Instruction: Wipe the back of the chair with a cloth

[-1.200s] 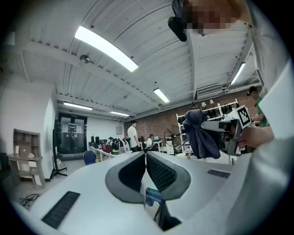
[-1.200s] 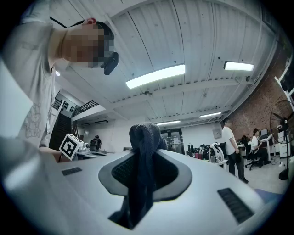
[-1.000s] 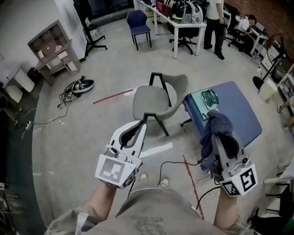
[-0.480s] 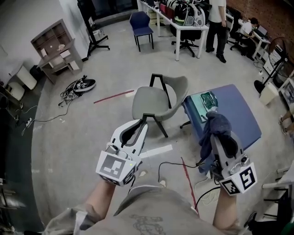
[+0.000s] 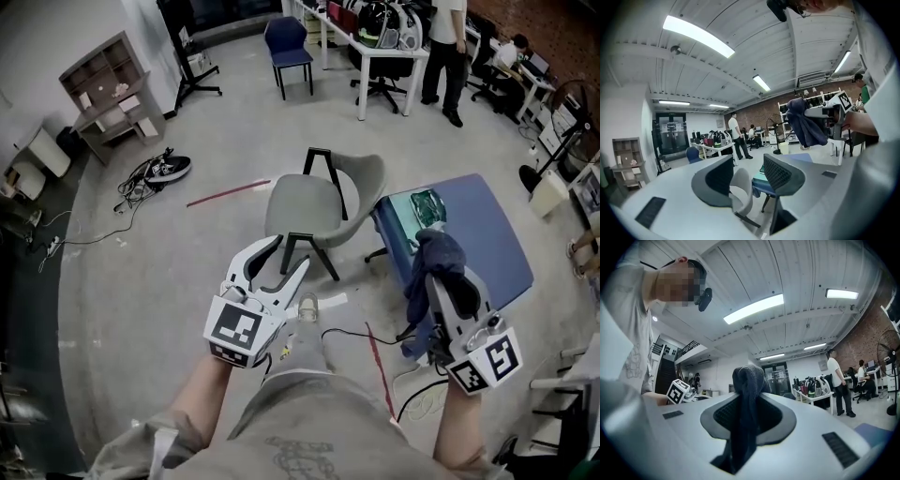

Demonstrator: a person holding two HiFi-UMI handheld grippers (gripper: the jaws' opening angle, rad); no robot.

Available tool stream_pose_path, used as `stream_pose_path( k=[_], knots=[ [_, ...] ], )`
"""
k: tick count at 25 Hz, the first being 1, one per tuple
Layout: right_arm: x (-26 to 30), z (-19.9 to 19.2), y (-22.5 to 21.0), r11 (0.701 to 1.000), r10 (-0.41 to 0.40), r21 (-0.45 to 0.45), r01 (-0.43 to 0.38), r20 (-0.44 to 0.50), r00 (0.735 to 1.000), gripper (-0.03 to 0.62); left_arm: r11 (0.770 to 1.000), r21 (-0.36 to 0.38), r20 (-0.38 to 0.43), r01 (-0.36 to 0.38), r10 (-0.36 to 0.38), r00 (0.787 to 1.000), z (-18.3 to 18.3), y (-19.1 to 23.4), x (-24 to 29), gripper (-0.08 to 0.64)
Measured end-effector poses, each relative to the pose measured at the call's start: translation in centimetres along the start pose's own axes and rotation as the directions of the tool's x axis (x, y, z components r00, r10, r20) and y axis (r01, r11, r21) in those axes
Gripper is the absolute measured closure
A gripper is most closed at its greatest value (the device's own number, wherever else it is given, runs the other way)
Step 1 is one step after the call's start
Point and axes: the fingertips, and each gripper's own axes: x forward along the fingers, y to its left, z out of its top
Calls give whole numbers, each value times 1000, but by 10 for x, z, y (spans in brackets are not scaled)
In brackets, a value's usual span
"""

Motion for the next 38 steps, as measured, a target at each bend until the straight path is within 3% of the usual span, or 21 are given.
stream_pose_path(
  k=[9, 26, 38],
  knots=[
    [66, -36, -49, 999, 16, -25, -20, -129, 992, 495, 999, -33, -88, 3, -6, 996, -47, 54, 60, 339],
    [245, -102, -171, 998, -59, 13, 66, -303, 951, 494, 987, -157, -229, 41, -76, 970, -121, 183, 187, 342],
    [350, -163, -246, 998, -58, -20, 55, -458, 887, 494, 978, -202, -275, 44, -100, 956, -160, 258, 251, 494]
  ],
)
